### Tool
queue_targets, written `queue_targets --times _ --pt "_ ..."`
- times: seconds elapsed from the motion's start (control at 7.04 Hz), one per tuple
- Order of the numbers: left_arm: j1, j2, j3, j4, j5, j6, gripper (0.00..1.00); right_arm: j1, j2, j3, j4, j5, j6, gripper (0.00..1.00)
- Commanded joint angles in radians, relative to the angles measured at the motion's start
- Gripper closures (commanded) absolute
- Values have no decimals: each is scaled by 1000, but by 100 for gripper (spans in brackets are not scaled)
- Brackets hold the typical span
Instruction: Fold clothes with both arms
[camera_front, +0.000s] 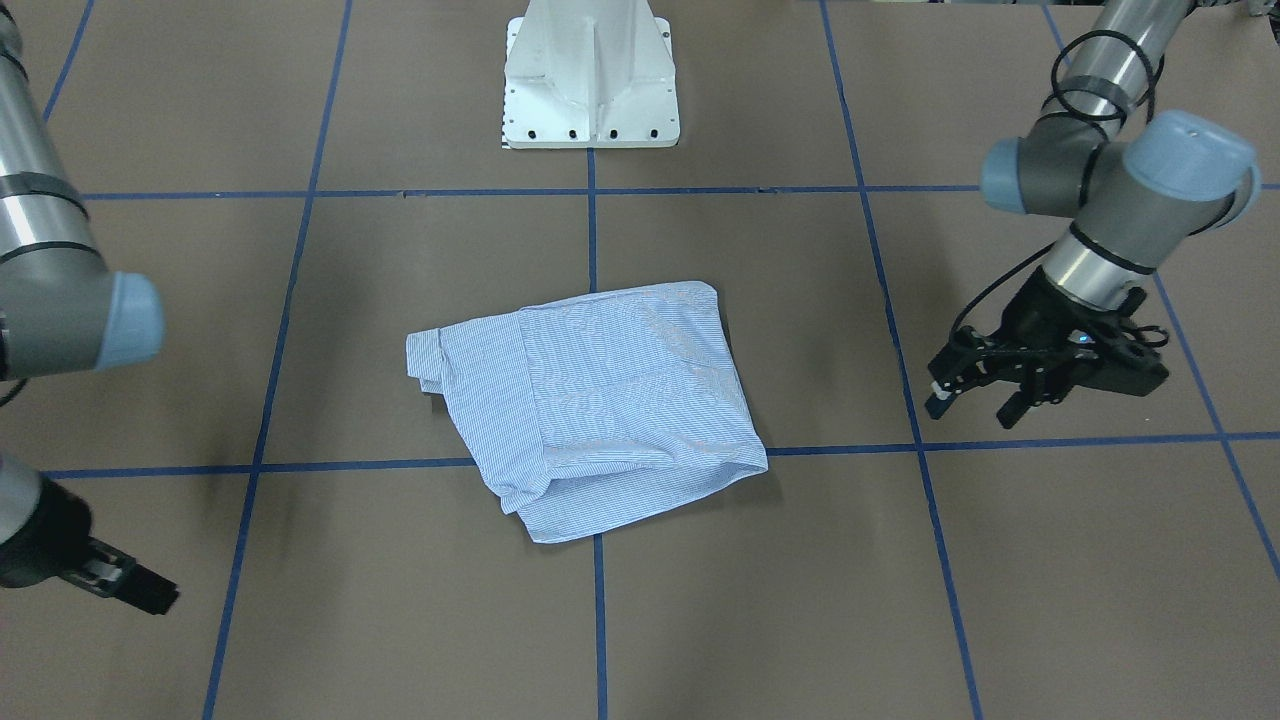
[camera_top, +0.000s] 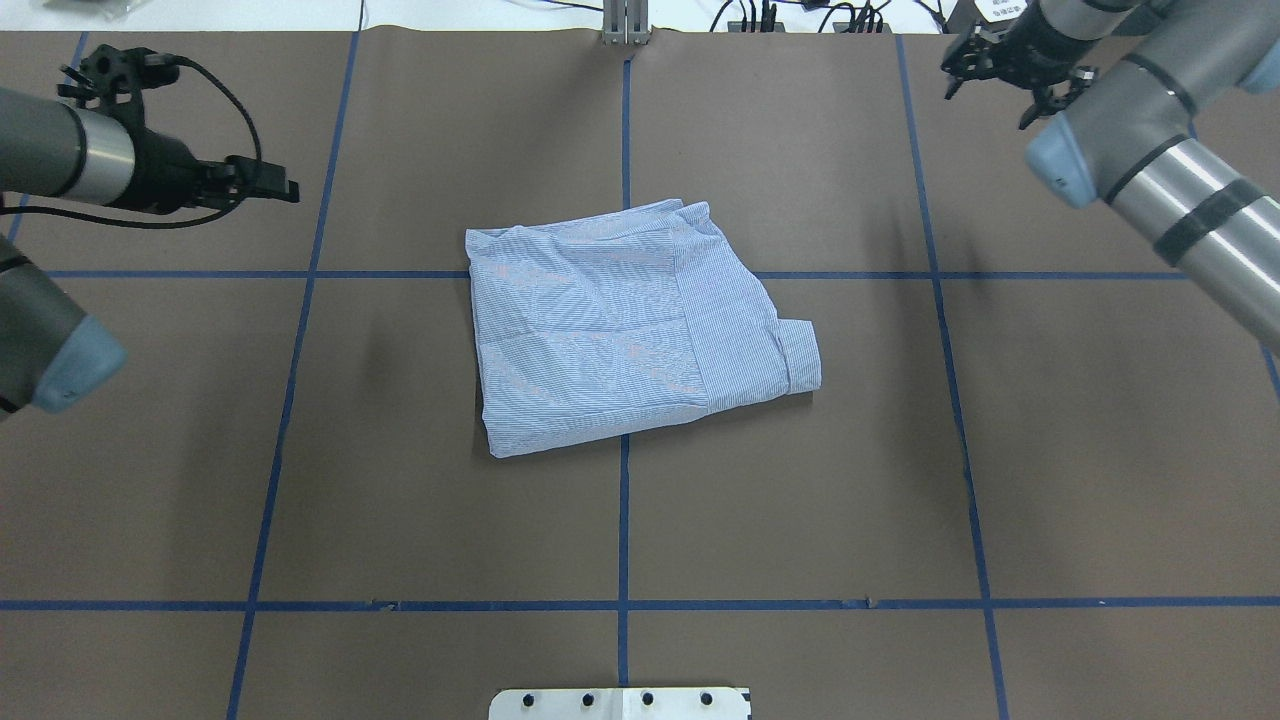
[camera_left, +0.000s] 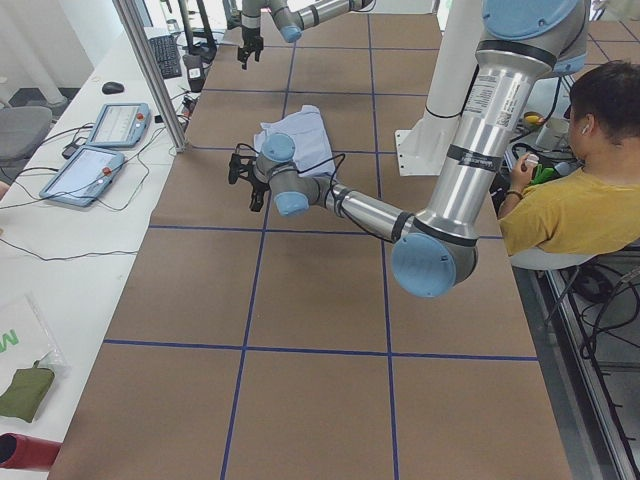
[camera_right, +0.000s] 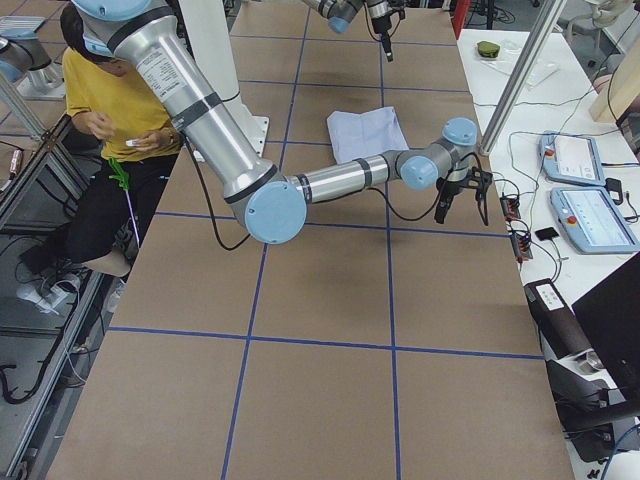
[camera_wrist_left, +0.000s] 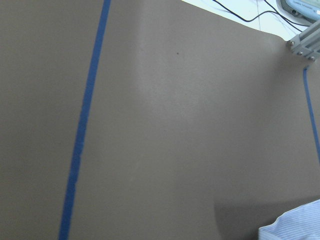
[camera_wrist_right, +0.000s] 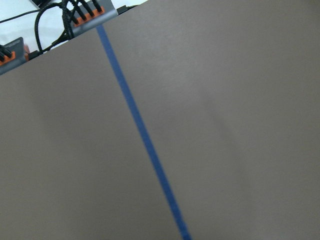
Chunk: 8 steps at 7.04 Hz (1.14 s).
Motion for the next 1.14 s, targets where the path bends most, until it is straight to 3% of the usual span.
queue_targets --times 0.0,0.14,0.43,0.85,0.99 --pt "-174 93 10 15 -94 422 0 180 -131 2 -14 122 -421 0" --pt "-242 118 58 16 -146 565 0 247 -182 2 -58 150 -597 0" --pt "-339 148 121 28 -188 753 0 330 -216 2 -277 138 -994 0" --pt "-468 135 114 303 -271 910 0 358 -292 63 -336 143 -1088 0" --pt "-471 129 111 336 -271 912 0 358 -329 110 -338 150 -1088 0"
